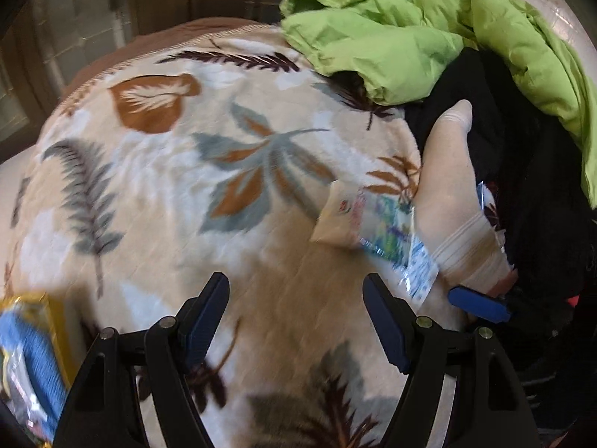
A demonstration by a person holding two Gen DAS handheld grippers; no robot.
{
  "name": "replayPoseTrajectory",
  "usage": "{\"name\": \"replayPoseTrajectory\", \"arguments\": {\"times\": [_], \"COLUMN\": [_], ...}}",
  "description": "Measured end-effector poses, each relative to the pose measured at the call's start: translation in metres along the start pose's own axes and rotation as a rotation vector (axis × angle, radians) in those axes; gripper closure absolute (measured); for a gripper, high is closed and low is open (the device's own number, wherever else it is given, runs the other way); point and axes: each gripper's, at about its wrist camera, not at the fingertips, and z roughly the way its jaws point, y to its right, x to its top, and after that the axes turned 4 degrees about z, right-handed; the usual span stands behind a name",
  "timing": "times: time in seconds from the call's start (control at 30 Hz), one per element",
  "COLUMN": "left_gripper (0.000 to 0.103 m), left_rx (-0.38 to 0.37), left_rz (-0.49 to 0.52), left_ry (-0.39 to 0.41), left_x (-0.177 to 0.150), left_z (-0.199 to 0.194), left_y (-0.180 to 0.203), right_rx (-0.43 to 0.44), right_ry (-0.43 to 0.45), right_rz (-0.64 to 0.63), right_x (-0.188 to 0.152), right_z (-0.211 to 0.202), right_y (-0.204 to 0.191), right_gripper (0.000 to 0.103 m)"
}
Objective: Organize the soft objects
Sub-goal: 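Move both tools back to the packets beside the foot on the bed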
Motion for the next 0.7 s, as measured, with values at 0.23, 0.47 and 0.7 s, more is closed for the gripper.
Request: {"name": "replayPoseTrajectory", "arguments": {"times": [0.23, 0.47, 0.7], "left_gripper": [0.029, 0.029, 0.029], "left_rx": [-0.072, -0.110, -0.155], "left_rz": [-0.023, 0.010, -0.002], "left_ry": [-0.041, -0.071, -0.065], "left_x": [0.029, 0.047, 0.064], "left_z": [0.032, 0.055, 0.065], "left_y": [0.007, 0.019, 0.025], "right_rx": [-0.047, -0.077, -0.106], "right_ry": [-0.016, -0.033, -0.026], "right_rz": [-0.022, -0.044, -0.045], "right_x": [0.018, 0.023, 0.029], "right_z": [0.018, 0.032, 0.039], "right_y": [0.009, 0.014, 0.019], "right_gripper": [0.044, 0.044, 0.044]}}
